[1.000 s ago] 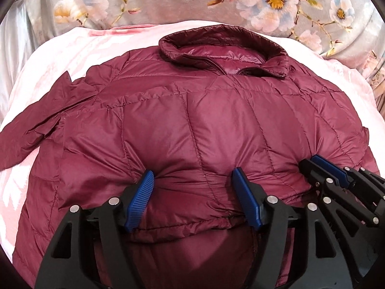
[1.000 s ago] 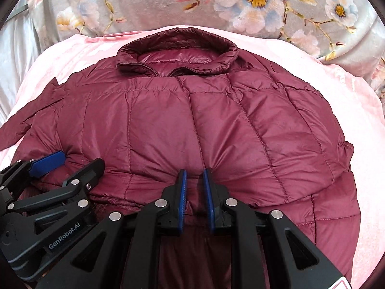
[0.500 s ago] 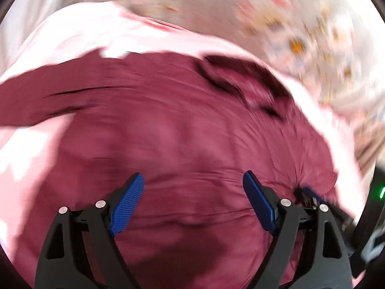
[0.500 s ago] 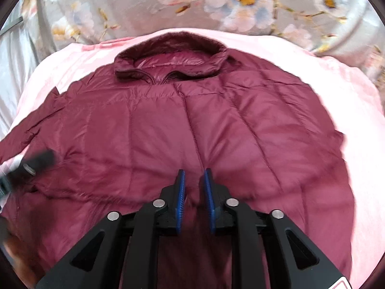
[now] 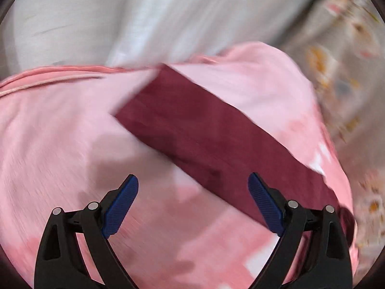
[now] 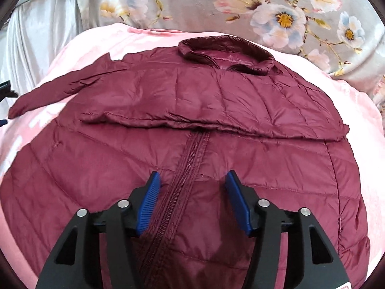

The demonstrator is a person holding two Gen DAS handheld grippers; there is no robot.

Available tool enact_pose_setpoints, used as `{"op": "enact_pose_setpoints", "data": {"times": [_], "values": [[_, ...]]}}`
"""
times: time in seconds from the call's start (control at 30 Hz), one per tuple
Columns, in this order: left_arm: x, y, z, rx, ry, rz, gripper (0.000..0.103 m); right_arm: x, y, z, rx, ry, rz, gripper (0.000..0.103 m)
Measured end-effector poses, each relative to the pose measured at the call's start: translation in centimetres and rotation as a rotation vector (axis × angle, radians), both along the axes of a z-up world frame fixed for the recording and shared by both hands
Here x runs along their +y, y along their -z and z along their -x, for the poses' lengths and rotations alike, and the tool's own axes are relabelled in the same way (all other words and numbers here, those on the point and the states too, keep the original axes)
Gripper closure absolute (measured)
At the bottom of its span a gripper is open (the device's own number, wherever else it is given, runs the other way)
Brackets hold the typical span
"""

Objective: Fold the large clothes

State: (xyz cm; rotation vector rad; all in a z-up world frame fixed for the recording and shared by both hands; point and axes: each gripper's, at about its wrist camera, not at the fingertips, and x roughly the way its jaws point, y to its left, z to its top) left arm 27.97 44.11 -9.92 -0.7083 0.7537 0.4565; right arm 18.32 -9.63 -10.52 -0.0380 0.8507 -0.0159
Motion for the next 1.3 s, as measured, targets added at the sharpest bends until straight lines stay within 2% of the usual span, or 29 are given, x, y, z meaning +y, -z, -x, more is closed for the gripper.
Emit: {"op": "enact_pose_setpoints", "data": {"times": [0.1,0.17,0.2,0.23,0.3,0.37,0.47,0.57,0.67,0.73,0.83,0.9,0.93,0.97,1.03,1.17,1.2,1.3], "values": [[2.7,1.4,-0.8,-0.005,-0.049,0.068,0.017,-0.3,0.2,-0.1,0.010,0.015,-0.011,0.038],[3.9,2.4,-1.8,0.004,-0.058,0.129,0.027,-0.6,0.4,-0.2,0.019,0.025,-0.033,0.036],[4.0,2.5,-2.1,0.007,-0.060,0.125,0.033,-0.8,0.4,-0.3,0.022,0.030,-0.043,0.035],[3.8,2.2,-2.6,0.002,-0.051,0.108,0.060,-1.0,0.5,-0.3,0.024,0.035,-0.050,0.034],[2.8,1.4,-4.1,0.009,0.019,0.101,0.090,-1.0,0.5,-0.4,0.026,0.037,-0.052,0.033],[1.3,0.1,-5.1,-0.010,0.059,0.081,0.095,-1.0,0.5,-0.4,0.027,0.040,-0.047,0.033],[-4.1,-4.1,-5.9,-0.061,0.173,-0.054,0.098,-1.0,0.5,-0.5,0.027,0.044,-0.047,0.032],[-12.3,-9.2,-6.8,-0.155,0.352,-0.151,0.098,-1.2,0.4,-0.5,0.023,0.046,-0.053,0.032],[-22.1,-13.4,-6.5,-0.253,0.569,-0.179,0.098,-1.7,0.0,-0.1,-0.002,0.069,-0.059,0.032],[-28.3,-14.9,-5.9,-0.296,0.699,-0.178,0.098,-2.2,-0.6,0.4,-0.031,0.093,-0.071,0.032],[-37.5,-15.1,-4.9,-0.313,0.892,-0.143,0.096,-3.8,-1.6,1.4,-0.057,0.130,-0.113,0.032],[-43.2,-13.4,-4.3,-0.276,1.000,-0.091,0.094,-5.5,-2.3,2.2,-0.065,0.159,-0.136,0.032],[-45.1,-12.2,-4.3,-0.244,1.036,-0.053,0.084,-6.5,-2.6,2.6,-0.068,0.180,-0.142,0.032],[-46.4,-11.1,-4.4,-0.221,1.061,-0.019,0.078,-7.2,-2.9,2.9,-0.070,0.194,-0.144,0.031],[-47.8,-8.9,-3.8,-0.194,1.087,0.066,0.045,-8.6,-3.2,3.4,-0.072,0.221,-0.144,0.030],[-46.4,-6.5,-2.2,-0.207,1.072,0.209,0.026,-11.5,-3.6,3.4,-0.074,0.242,-0.196,0.028],[-45.4,-6.4,-1.6,-0.217,1.064,0.226,0.021,-11.9,-3.8,3.1,-0.074,0.238,-0.217,0.028],[-41.3,-6.4,-1.1,-0.231,1.000,0.204,0.019,-12.6,-4.3,1.4,-0.080,0.206,-0.267,0.028]]}}
